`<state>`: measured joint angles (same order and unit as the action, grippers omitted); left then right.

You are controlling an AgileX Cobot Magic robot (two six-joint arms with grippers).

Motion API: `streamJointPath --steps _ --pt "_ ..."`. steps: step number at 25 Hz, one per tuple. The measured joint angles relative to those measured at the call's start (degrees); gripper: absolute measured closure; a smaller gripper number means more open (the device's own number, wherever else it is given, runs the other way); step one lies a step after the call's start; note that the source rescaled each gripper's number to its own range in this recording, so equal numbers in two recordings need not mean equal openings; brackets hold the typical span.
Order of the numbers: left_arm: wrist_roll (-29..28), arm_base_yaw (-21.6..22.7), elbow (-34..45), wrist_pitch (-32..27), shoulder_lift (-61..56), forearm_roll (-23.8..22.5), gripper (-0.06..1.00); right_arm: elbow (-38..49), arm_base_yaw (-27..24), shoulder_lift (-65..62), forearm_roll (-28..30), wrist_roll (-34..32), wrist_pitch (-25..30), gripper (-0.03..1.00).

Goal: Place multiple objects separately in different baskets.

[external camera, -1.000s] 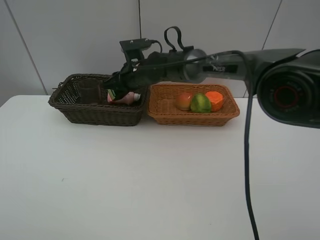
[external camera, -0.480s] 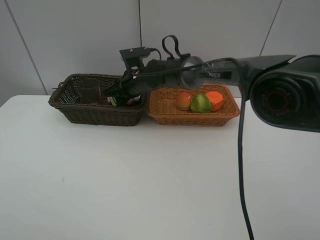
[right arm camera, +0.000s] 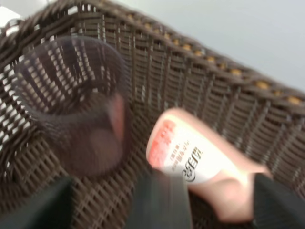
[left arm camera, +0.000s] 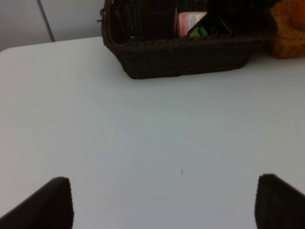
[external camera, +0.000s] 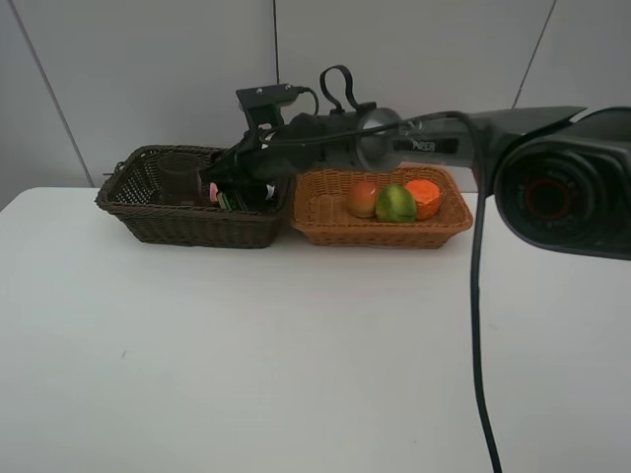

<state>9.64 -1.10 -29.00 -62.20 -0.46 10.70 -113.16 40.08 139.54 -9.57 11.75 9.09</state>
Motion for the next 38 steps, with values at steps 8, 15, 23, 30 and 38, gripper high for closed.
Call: streamJointPath --steps 8,15,23,30,38 --pt "0.0 0.0 0.0 0.0 0.0 0.0 0.01 0.0 0.0 -0.11 0.0 0.0 -0.46 -0.03" --pt "0.0 0.0 0.0 0.0 0.0 0.0 0.01 0.0 0.0 -1.95 -0.05 0.0 -1.44 -0.03" --pt "0.0 0.0 0.0 0.0 0.0 0.0 0.01 0.05 0.0 -6.82 0.89 0.0 5.69 -0.03" --pt "0.0 0.0 0.0 0.0 0.0 0.0 0.01 6.76 0.0 -20.07 4.26 -1.47 13.62 -0.03" --pt "0.0 0.0 0.0 0.0 0.0 0.0 0.01 31.61 -0.46 -46.04 5.99 -1.7 13.48 -0.03"
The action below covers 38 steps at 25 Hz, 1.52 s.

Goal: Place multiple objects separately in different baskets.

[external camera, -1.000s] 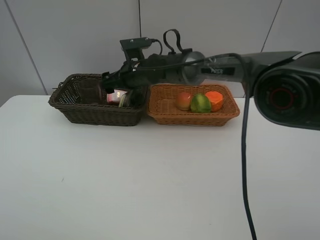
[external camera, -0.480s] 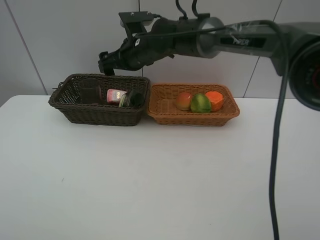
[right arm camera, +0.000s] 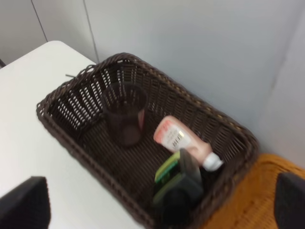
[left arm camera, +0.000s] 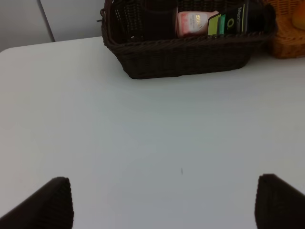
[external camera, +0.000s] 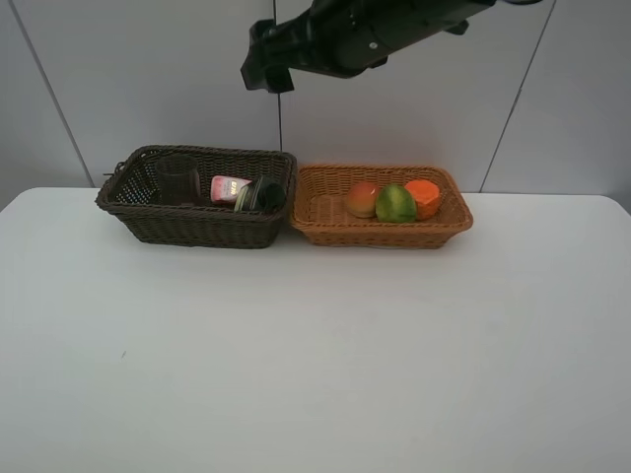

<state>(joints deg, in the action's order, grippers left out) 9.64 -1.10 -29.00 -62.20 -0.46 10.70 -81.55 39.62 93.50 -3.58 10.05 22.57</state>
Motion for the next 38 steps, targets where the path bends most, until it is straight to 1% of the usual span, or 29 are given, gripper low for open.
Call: streamJointPath --steps 3,6,9,16,19,22,25,27,30,32,38 --pt "0.0 0.0 0.0 0.0 0.0 0.0 0.01 7.48 0.0 -9.42 0.15 0.0 1.91 -0.03" --pt "0.0 0.0 0.0 0.0 0.0 0.0 0.01 13.54 0.0 -18.29 0.47 0.0 5.83 -0.03" --pt "0.0 0.0 0.0 0.0 0.0 0.0 0.01 18.42 0.0 -26.03 0.64 0.0 11.36 -0.03" --pt "0.0 0.0 0.0 0.0 0.0 0.0 0.01 25.96 0.0 -42.67 1.92 0.0 27.48 -0.03" --pt "0.0 0.0 0.0 0.0 0.0 0.0 0.01 30.45 0.0 -49.72 5.07 -2.81 32.57 -0.03" --pt "0.0 0.0 0.0 0.0 0.0 0.0 0.01 35.76 0.0 -57.29 9.3 -7.44 35.32 -0.03" --pt "0.0 0.0 0.0 0.0 0.0 0.0 0.01 40.2 -0.86 -63.81 10.07 -10.62 37.21 -0.03" --pt "0.0 0.0 0.0 0.0 0.0 0.0 0.01 42.79 -3.02 -67.58 9.81 -11.27 38.2 -0.03" --pt "0.0 0.0 0.0 0.0 0.0 0.0 0.01 46.18 -8.35 -72.96 8.78 -10.9 39.42 -0.03" --pt "0.0 0.0 0.0 0.0 0.0 0.0 0.01 47.86 -12.77 -76.43 7.64 -10.05 39.45 -0.03" --pt "0.0 0.0 0.0 0.0 0.0 0.0 0.01 51.46 -26.11 -85.43 2.34 -3.71 39.33 -0.03"
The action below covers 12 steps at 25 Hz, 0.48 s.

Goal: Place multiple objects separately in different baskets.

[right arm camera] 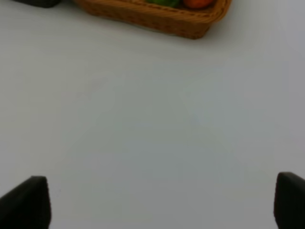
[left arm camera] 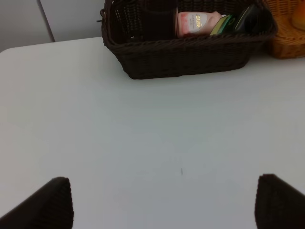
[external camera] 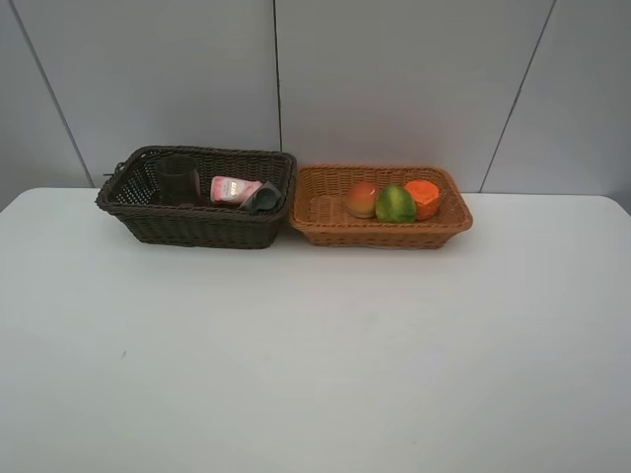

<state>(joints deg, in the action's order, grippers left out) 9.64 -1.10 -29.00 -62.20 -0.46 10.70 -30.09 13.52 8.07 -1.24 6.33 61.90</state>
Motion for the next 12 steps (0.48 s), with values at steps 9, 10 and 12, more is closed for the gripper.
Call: streamJointPath --steps 9,10,12 --pt "0.0 0.0 0.0 0.0 0.0 0.0 0.01 0.3 -12.66 -8.25 -2.82 2.89 -0.1 -0.03" --pt "0.0 0.0 0.0 0.0 0.0 0.0 0.01 0.3 -13.38 -8.25 -3.12 3.32 -0.1 -0.03" --pt "0.0 0.0 0.0 0.0 0.0 0.0 0.01 0.3 -14.68 -8.25 -3.43 4.01 -0.1 -0.03"
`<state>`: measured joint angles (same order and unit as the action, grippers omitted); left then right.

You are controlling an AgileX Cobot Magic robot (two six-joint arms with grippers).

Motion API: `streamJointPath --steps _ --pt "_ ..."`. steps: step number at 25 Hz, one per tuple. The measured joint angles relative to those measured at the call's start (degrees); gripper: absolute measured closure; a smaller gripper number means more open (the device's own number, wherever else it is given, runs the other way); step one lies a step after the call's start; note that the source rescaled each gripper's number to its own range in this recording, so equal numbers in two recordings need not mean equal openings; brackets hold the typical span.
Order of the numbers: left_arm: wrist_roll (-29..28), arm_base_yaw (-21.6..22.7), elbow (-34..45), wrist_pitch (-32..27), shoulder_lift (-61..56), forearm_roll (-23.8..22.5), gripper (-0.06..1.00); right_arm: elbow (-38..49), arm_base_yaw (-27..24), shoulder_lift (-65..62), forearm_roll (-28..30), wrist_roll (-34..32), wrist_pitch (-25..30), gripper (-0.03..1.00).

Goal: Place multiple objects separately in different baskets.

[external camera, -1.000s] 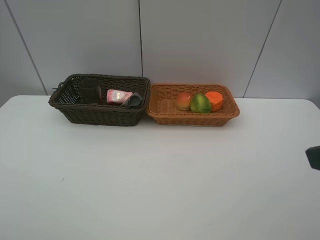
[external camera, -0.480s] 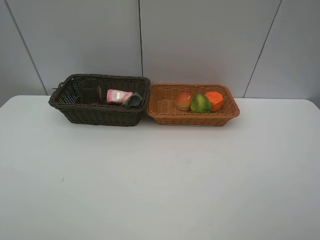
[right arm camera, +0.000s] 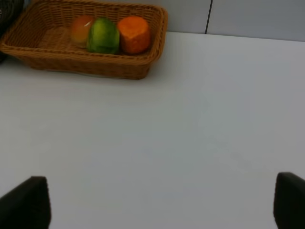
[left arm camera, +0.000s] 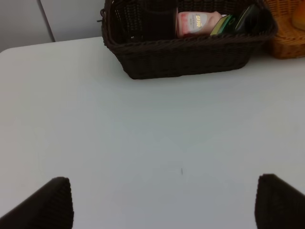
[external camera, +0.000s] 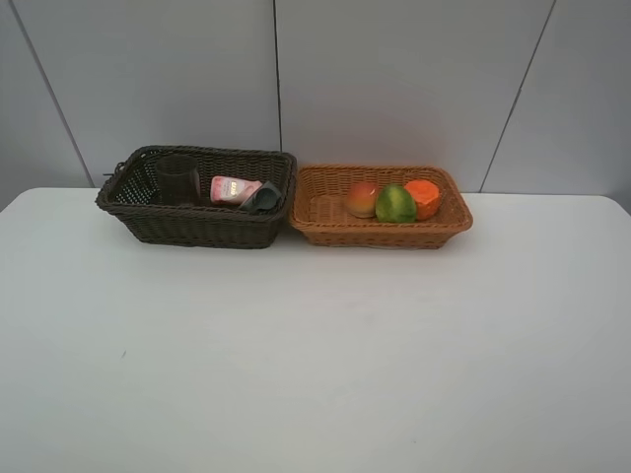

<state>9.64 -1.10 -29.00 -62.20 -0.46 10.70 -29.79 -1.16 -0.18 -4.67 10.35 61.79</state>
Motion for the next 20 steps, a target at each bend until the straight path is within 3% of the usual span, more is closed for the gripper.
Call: streamJointPath --steps 20 --pt "0.0 0.0 0.0 0.0 0.0 0.0 0.01 0.0 -0.43 0.0 -0.04 0.07 0.0 -0.03"
